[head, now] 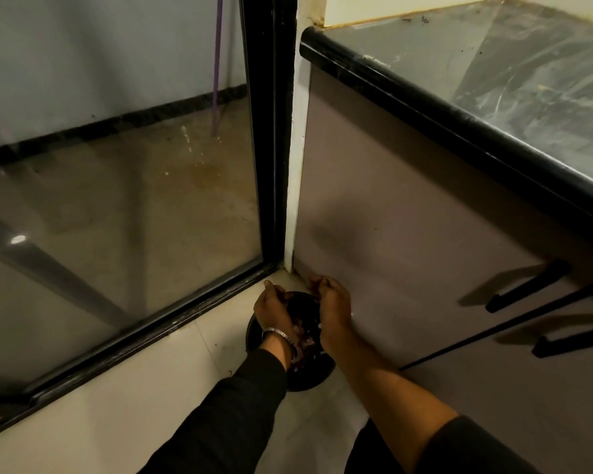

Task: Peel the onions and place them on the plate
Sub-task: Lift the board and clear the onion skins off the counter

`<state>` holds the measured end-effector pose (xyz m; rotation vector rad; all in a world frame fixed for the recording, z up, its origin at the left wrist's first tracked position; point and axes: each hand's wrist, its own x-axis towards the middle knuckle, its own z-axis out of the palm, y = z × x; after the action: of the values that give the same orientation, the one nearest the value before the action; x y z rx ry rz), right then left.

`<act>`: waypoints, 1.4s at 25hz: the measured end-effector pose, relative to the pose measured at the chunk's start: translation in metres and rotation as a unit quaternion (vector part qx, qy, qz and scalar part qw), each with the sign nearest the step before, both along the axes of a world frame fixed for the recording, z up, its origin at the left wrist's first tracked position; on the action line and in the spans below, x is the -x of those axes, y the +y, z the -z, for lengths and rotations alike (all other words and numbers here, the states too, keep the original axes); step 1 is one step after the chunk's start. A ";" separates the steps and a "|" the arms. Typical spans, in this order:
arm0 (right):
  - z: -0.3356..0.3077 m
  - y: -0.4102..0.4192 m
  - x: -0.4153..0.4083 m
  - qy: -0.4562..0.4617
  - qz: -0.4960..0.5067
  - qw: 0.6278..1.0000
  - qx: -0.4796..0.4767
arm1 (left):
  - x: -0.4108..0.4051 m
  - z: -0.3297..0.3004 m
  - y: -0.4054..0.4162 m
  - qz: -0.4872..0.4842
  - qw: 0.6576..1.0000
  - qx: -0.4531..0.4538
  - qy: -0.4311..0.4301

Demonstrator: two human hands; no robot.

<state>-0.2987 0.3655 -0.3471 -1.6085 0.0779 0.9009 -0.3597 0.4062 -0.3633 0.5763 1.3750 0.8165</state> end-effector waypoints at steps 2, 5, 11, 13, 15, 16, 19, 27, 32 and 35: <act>0.004 -0.002 -0.004 -0.006 -0.003 1.000 -0.007 | -0.001 -0.005 -0.001 0.004 1.000 0.002 -0.007; 0.005 -0.008 -0.006 -0.004 -0.001 1.000 -0.015 | -0.002 -0.010 -0.006 0.027 0.999 0.027 -0.034; -0.020 -0.027 -0.020 -0.005 0.038 0.998 -0.058 | -0.018 -0.038 -0.015 0.032 0.990 0.053 -0.124; -0.041 -0.037 -0.028 -0.019 0.048 0.995 -0.084 | -0.029 -0.055 -0.018 0.027 0.987 0.042 -0.150; -0.068 -0.046 -0.034 -0.043 0.047 0.992 -0.106 | -0.040 -0.080 -0.024 0.034 0.986 0.016 -0.162; -0.082 -0.049 -0.037 -0.052 0.053 0.991 -0.112 | -0.046 -0.094 -0.028 0.038 0.987 0.005 -0.157; -0.126 -0.058 -0.042 -0.079 0.061 0.985 -0.140 | -0.056 -0.139 -0.040 0.064 0.985 -0.030 -0.157; -0.242 -0.116 -0.038 -0.150 0.064 0.951 -0.261 | -0.065 -0.253 -0.094 0.160 0.952 -0.107 -0.237; -0.296 -0.179 -0.058 -0.192 0.117 0.935 -0.276 | -0.085 -0.307 -0.148 0.218 0.930 -0.132 -0.265; -0.313 -0.224 -0.075 -0.222 0.148 0.926 -0.267 | -0.106 -0.327 -0.189 0.269 0.910 -0.143 -0.281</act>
<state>-0.2237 0.1416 -0.0344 -1.2057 -0.2214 0.2681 -0.2540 0.2173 -0.0364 0.8231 0.5248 0.6566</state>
